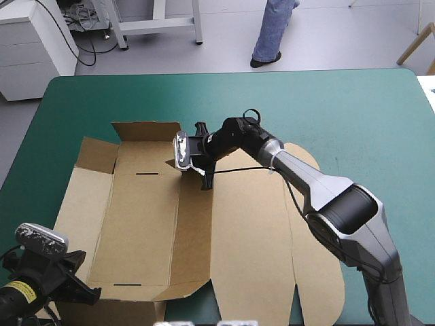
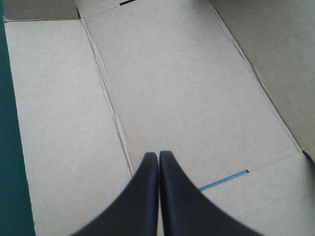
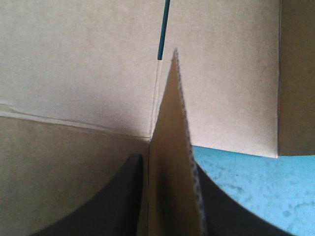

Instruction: Fold the box

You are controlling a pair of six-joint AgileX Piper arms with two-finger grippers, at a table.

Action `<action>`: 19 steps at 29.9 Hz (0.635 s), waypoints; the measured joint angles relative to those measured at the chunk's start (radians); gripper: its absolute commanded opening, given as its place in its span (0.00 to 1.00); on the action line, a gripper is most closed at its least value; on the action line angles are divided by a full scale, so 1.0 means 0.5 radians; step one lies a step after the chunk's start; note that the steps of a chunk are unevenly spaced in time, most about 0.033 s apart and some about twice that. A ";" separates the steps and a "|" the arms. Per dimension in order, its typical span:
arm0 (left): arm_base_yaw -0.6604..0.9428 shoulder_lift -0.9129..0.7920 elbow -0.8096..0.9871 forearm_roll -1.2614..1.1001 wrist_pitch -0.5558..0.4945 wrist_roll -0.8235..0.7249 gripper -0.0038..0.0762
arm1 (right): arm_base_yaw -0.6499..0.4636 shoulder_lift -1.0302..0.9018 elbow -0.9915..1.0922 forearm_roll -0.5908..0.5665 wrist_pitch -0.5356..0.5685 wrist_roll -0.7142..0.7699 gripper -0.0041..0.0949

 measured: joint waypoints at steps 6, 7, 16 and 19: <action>0.000 0.000 0.000 0.000 0.032 -0.015 0.04 | 0.002 -0.007 0.000 -0.034 0.000 0.014 0.42; 0.000 0.000 0.000 0.000 0.032 -0.016 0.04 | 0.002 -0.019 0.000 -0.069 0.000 0.030 0.42; 0.000 0.000 0.000 0.000 0.042 -0.028 0.04 | -0.030 -0.287 0.000 -1.084 0.052 0.830 0.36; 0.000 0.000 0.000 0.000 0.042 -0.028 0.04 | -0.103 -0.358 0.000 -1.188 0.122 1.066 0.28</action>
